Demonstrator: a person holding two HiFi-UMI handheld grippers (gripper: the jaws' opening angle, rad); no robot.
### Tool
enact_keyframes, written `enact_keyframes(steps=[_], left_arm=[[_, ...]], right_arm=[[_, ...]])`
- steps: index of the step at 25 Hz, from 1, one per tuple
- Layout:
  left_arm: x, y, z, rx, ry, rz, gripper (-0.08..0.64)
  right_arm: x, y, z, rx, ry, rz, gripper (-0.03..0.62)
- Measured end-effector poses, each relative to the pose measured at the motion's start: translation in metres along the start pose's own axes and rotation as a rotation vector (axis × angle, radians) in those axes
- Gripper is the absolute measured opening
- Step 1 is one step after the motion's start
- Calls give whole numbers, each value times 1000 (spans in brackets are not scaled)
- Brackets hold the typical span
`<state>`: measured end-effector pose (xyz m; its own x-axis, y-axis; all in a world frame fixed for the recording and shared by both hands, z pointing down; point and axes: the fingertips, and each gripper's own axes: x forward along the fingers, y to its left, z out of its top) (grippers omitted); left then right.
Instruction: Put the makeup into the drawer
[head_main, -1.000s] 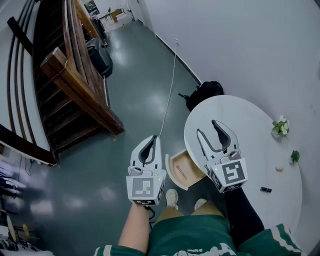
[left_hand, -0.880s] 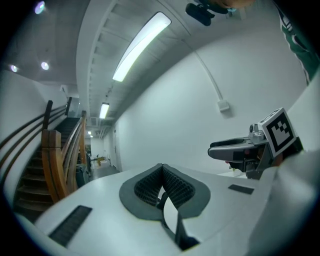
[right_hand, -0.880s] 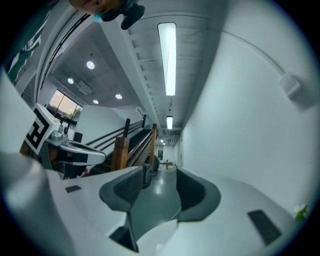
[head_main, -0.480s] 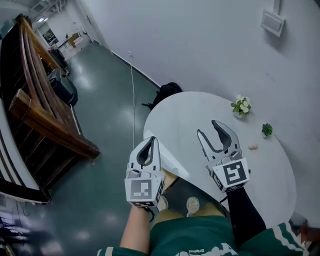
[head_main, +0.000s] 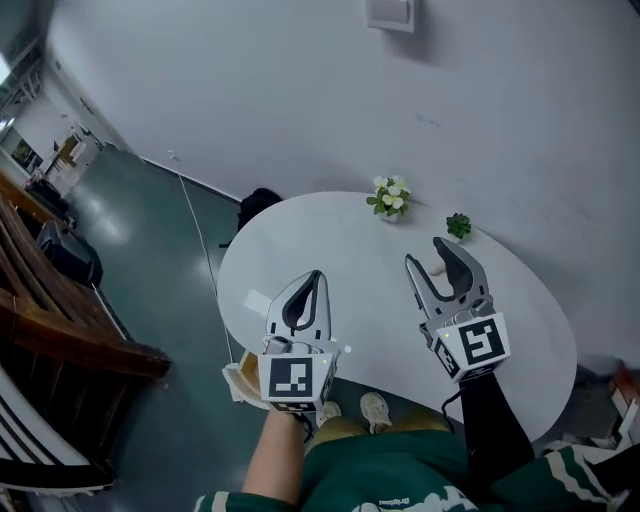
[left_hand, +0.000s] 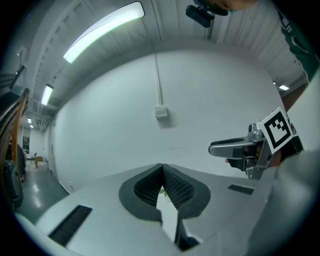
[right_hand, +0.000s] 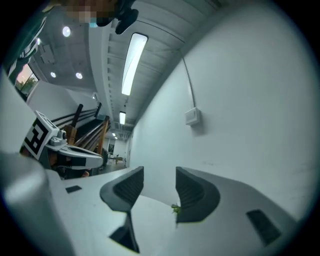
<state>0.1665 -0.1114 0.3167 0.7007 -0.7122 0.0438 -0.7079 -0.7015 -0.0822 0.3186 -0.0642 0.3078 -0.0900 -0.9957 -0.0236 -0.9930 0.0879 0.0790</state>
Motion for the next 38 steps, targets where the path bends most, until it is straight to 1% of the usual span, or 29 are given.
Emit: enact_keyframes(steps=[5,8,11,13,16,21,24,26,29,31,33,37,38], left_arm=[[32,-59,-4,5,-8,-133,0],[43,-85,-7,9,-1,-191,0],[47,-101,-9,3,-2,-218,0],[47,-107,-11,4,3,-229,0],[43,-114,-14,27,13,-247,0],[35,-117,-23,34,33,-268,0],[30,-120,-30,38,47,-276,0],[27,-120,-33,36,54,-277,0],[21,-117,-39,22,71,-271,0],[17,-114,-44,-7,85,-266,0],[11,-109,-49,-21,99,-255,0],[2,-97,-62,-20,129,-228,0],[1,-94,-63,-19,134,-219,0]], right_arm=[[-42,-53,-9,9,29,-123,206],[-61,-74,-18,44,48,-168,206],[-71,-82,-28,73,68,-178,207],[-71,-79,-38,63,104,-148,209],[-66,-64,-69,0,224,-37,206],[-68,-28,-155,-95,542,254,190],[-81,-13,-206,-193,725,423,189],[-88,-7,-232,-273,815,509,192],[-97,-2,-266,-383,922,614,189],[-103,-3,-284,-443,981,670,190],[-109,-6,-298,-493,1022,716,189],[-116,-12,-325,-620,1103,814,185],[-116,-14,-331,-652,1122,837,176]])
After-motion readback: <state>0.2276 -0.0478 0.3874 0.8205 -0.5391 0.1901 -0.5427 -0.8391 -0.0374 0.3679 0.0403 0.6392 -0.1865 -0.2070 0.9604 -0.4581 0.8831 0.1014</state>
